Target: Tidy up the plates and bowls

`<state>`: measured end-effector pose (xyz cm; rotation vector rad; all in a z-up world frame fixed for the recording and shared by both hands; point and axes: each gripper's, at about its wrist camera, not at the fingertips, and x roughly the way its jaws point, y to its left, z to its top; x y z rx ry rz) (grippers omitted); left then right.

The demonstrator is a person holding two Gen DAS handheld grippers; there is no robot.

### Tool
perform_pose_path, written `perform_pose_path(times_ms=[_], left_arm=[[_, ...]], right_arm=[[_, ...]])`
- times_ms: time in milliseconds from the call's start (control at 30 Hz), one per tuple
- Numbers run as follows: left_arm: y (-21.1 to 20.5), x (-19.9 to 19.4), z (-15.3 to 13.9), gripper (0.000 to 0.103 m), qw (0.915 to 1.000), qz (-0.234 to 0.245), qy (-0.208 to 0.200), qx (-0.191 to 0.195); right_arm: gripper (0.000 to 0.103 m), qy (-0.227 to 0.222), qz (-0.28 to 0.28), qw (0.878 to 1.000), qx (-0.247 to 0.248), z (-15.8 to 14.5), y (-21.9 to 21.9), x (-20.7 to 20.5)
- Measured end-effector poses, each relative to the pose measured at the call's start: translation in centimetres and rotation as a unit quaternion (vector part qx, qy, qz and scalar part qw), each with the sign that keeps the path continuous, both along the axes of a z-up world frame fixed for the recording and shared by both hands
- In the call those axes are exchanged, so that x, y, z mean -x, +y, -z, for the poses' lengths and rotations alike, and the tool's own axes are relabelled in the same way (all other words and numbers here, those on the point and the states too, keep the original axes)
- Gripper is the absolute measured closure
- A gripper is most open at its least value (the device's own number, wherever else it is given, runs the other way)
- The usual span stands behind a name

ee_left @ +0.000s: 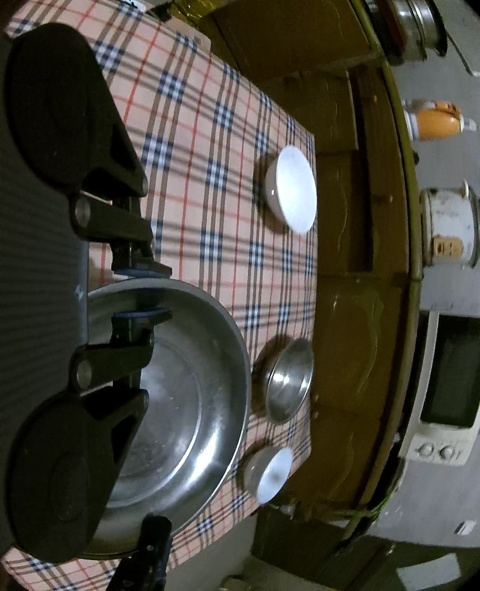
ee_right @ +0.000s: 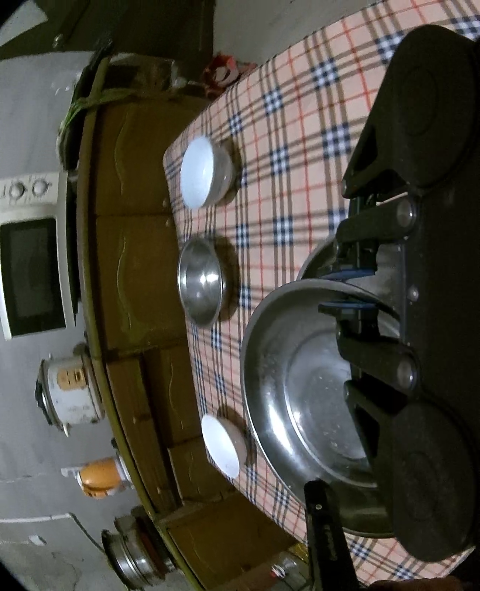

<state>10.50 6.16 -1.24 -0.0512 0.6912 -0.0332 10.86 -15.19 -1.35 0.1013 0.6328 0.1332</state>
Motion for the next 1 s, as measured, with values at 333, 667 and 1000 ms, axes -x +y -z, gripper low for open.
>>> perform_pose_path(times_ms=[333, 667, 1000], left_arm=[[-3.3, -0.9, 1.5, 0.085, 0.9991, 0.04, 0.011, 0.003], [-4.4, -1.6, 3.7, 0.085, 0.9983, 0.046, 0.033, -0.016], [-4.2, -3.0, 5.2, 0.085, 0.9981, 0.033, 0.043, -0.029]], right_arm=[[0.086, 0.021, 0.04, 0.999, 0.001, 2.1, -3.5, 0.1], [0.086, 0.044, 0.047, 0.998, 0.0, 4.7, -4.4, -0.6], [0.085, 0.049, 0.033, 0.998, 0.016, 6.5, -3.4, -2.3]])
